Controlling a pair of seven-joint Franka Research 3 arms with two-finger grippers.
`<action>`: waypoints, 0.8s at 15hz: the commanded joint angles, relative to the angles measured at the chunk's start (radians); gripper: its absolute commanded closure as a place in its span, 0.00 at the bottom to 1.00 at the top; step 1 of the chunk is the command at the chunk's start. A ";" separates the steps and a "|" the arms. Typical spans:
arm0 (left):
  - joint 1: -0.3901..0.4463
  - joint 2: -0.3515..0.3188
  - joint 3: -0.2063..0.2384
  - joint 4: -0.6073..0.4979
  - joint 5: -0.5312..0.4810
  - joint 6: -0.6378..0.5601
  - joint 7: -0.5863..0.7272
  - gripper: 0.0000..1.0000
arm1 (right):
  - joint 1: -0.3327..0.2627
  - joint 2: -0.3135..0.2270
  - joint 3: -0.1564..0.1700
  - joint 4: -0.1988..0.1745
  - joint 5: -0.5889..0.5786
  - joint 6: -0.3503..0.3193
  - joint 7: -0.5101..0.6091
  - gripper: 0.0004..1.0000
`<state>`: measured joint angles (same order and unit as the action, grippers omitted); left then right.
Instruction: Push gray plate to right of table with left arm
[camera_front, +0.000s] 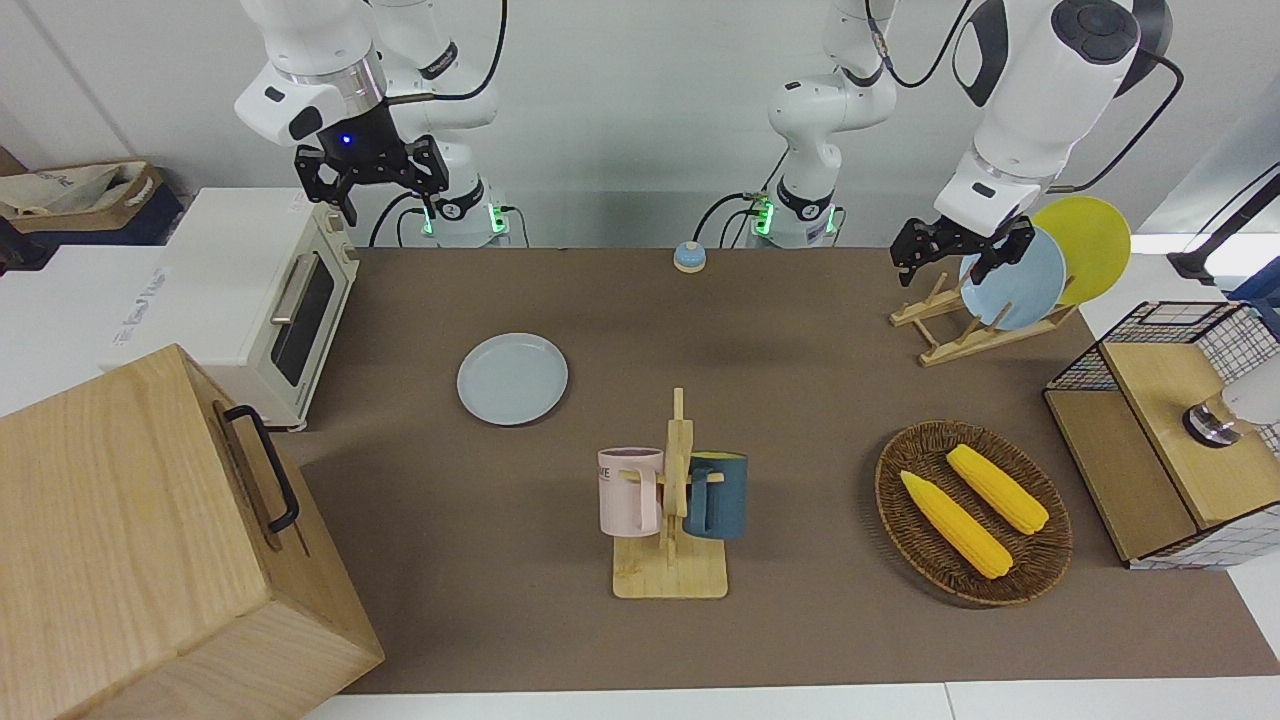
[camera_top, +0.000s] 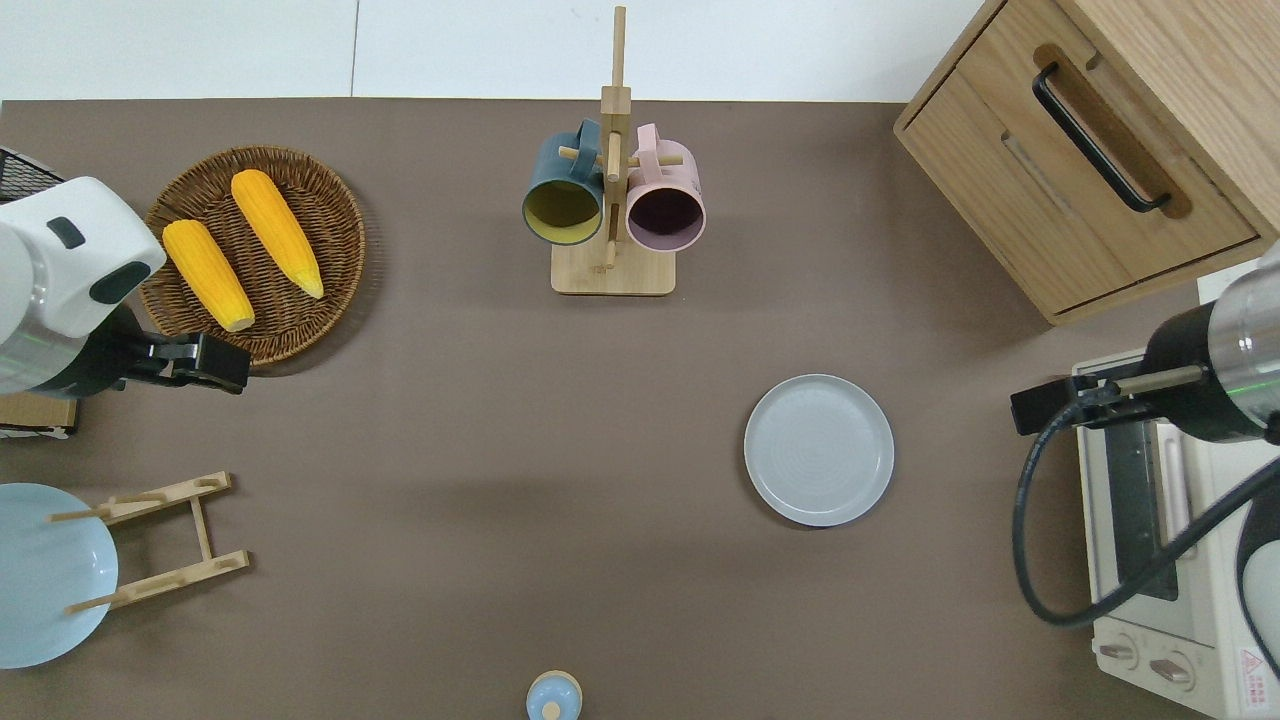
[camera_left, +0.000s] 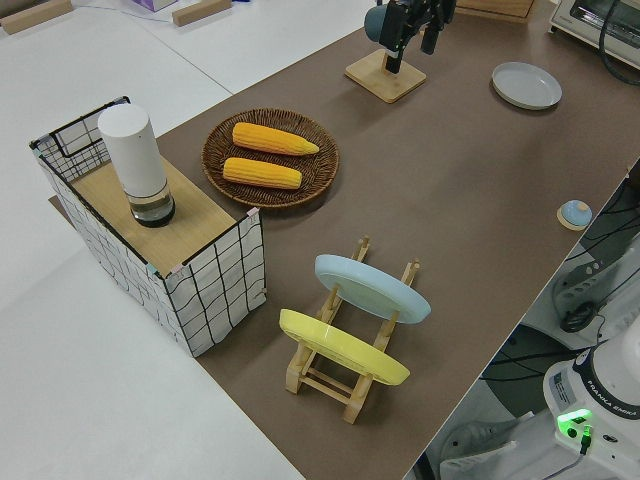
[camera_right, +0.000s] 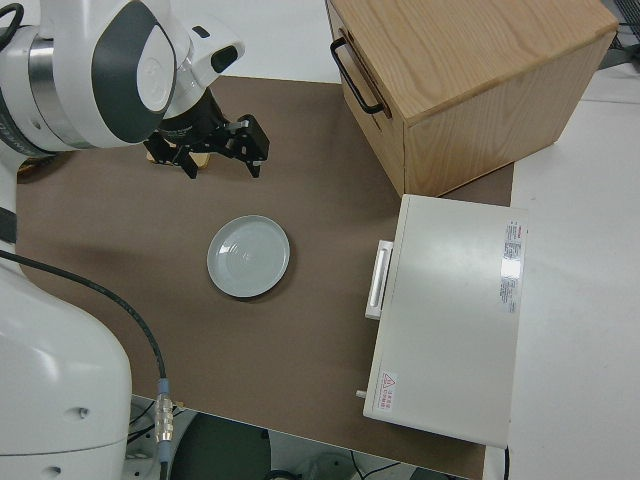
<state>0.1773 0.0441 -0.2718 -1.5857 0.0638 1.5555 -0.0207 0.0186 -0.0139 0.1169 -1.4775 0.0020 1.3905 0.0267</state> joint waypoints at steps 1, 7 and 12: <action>0.014 -0.024 -0.006 -0.080 -0.019 0.075 0.036 0.01 | -0.020 -0.003 0.013 0.008 0.010 -0.014 0.001 0.02; 0.014 -0.081 -0.006 -0.201 -0.038 0.170 0.041 0.00 | -0.020 -0.003 0.015 0.008 0.010 -0.014 0.001 0.02; 0.021 -0.081 0.005 -0.195 -0.067 0.164 0.073 0.00 | -0.020 -0.003 0.015 0.008 0.010 -0.014 0.001 0.02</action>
<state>0.1782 0.0009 -0.2698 -1.7374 0.0216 1.6963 0.0131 0.0186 -0.0139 0.1169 -1.4775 0.0020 1.3905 0.0267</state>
